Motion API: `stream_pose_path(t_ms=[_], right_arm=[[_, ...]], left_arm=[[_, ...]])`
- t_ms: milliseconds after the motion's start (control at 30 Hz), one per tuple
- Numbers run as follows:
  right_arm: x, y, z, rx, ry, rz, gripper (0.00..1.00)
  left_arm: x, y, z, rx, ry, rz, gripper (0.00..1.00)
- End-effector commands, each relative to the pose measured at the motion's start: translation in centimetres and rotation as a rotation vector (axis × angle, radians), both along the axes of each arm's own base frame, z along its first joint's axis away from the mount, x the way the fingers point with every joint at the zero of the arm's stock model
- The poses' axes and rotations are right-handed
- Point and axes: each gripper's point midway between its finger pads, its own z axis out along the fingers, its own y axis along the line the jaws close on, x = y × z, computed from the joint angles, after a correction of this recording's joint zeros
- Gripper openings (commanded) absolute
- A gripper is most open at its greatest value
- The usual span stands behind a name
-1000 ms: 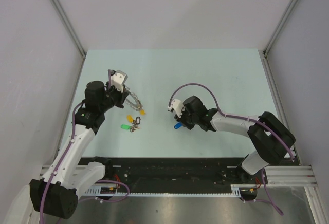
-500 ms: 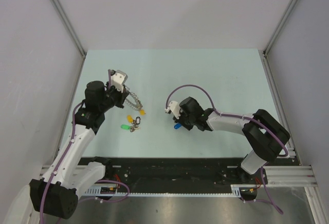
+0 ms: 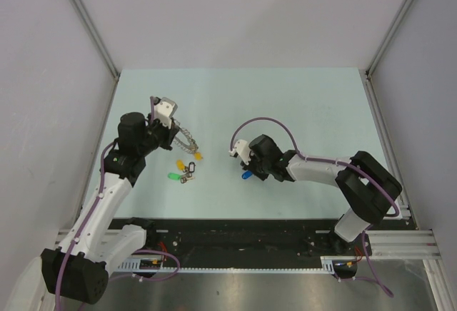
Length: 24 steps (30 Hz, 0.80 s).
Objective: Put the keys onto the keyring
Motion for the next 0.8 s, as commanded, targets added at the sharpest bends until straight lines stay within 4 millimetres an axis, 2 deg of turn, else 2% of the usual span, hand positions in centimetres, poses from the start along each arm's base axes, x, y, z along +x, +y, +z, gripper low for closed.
stream_pose_path(t_ms=[0, 167, 300, 433, 567, 600, 700, 733, 767], right_arm=[[1.0, 0.8, 0.5, -0.006, -0.027, 0.002, 0.14], [1.0, 0.9, 0.3, -0.020, -0.028, 0.009, 0.12], [1.0, 0.9, 0.1, -0.026, -0.024, 0.011, 0.04], [0.9, 1.0, 0.8, -0.011, -0.028, 0.013, 0.00], [1.0, 1.0, 3.4, 0.036, -0.065, 0.011, 0.00], [1.1, 1.1, 5.1, 0.067, -0.092, 0.006, 0.00], [1.1, 1.0, 7.4, 0.122, -0.111, -0.008, 0.00], [1.0, 0.8, 8.9, 0.152, -0.134, -0.014, 0.00], [0.8, 0.7, 9.7, 0.163, -0.138, -0.018, 0.00]], left_arm=[[0.5, -0.4, 2.1, -0.024, -0.069, -0.017, 0.00], [0.5, -0.4, 2.1, -0.025, -0.068, -0.017, 0.00], [0.5, -0.4, 2.1, -0.025, -0.066, -0.017, 0.00], [0.5, -0.5, 2.0, -0.025, -0.066, -0.030, 0.00], [0.1, -1.4, 2.2, -0.036, -0.072, -0.085, 0.00], [0.0, -1.7, 2.4, -0.044, -0.079, -0.107, 0.00], [-0.8, -3.4, 2.8, -0.063, -0.094, -0.220, 0.00], [-1.0, -4.0, 3.0, -0.065, -0.098, -0.250, 0.00], [-1.4, -4.7, 3.1, -0.058, -0.107, -0.305, 0.00]])
